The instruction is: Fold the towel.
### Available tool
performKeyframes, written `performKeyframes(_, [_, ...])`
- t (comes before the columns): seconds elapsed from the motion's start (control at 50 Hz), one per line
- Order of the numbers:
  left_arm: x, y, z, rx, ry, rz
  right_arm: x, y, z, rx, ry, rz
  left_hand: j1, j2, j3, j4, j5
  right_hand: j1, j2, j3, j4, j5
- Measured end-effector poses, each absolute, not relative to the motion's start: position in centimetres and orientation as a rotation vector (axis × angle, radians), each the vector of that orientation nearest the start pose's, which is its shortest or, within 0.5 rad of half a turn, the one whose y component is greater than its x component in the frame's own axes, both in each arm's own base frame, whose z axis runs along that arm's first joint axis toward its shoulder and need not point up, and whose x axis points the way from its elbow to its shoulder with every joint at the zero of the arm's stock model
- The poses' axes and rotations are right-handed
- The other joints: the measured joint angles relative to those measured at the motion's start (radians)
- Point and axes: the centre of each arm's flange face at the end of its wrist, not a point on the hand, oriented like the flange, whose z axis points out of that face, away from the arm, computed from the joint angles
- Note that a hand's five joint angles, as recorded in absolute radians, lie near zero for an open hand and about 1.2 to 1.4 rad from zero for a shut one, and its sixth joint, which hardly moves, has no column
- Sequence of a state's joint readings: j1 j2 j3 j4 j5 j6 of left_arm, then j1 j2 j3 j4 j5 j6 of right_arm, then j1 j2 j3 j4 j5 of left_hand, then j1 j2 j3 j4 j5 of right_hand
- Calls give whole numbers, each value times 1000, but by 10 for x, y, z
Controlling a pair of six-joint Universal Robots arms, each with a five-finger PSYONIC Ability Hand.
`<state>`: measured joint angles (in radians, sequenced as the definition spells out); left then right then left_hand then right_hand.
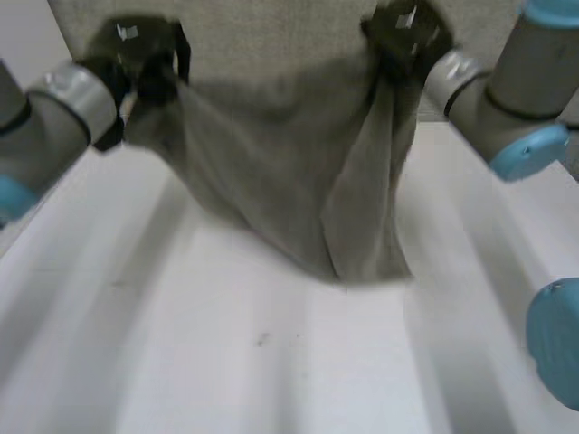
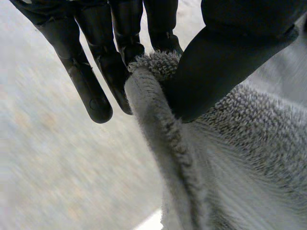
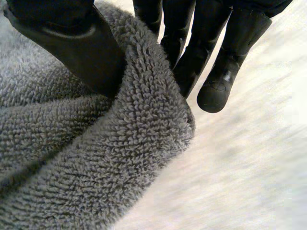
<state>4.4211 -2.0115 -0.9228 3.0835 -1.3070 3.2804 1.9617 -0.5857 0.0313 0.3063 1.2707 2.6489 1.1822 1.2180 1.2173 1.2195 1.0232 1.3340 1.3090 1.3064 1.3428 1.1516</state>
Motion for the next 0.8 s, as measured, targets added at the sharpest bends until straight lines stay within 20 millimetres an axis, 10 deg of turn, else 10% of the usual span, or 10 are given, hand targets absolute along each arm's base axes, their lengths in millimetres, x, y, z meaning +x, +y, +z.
performKeyframes(0.14, [-270, -381, 409, 606, 1721, -2828, 323, -379, 407, -990, 1291, -2692, 0, 0, 0, 0, 0, 0, 6, 5, 0, 0])
performKeyframes(0.26, [-271, -383, 417, 542, 1663, -2861, 325, -370, 406, -1017, 1336, -2645, 0, 0, 0, 0, 5, 0, 14, 13, 0, 2])
performKeyframes(0.6, [-260, -338, 208, 832, 2426, -2078, 317, -340, 185, -1451, 2127, -1625, 0, 0, 0, 0, 4, 0, 14, 22, 0, 6])
performKeyframes(0.8, [-248, -300, 183, 1019, 2410, -1872, 302, -313, 143, -1465, 2207, -1477, 0, 0, 0, 0, 4, 0, 14, 22, 0, 6])
